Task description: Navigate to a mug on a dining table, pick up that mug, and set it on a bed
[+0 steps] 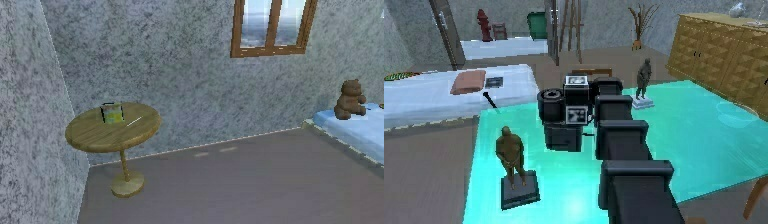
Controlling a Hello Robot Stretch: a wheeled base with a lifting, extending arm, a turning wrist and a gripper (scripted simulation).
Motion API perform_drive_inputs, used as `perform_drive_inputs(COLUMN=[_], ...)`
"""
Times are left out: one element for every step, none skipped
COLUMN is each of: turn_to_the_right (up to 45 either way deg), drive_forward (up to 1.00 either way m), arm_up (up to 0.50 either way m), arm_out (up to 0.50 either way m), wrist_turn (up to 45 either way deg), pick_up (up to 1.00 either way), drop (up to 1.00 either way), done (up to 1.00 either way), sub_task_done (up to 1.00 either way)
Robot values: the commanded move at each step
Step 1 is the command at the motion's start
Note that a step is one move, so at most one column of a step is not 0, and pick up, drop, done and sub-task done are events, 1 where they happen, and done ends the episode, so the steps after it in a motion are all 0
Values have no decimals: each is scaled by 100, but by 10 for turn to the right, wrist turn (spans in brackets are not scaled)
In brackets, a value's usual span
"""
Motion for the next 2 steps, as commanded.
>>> perform_drive_inputs(turn_to_the_right=[0,0], drive_forward=[0,0], arm_up=[0,0], arm_out=[0,0], wrist_turn=[-450,-450], pick_up=[0,0], drop=[0,0], done=[0,0], sub_task_done=[0,0])
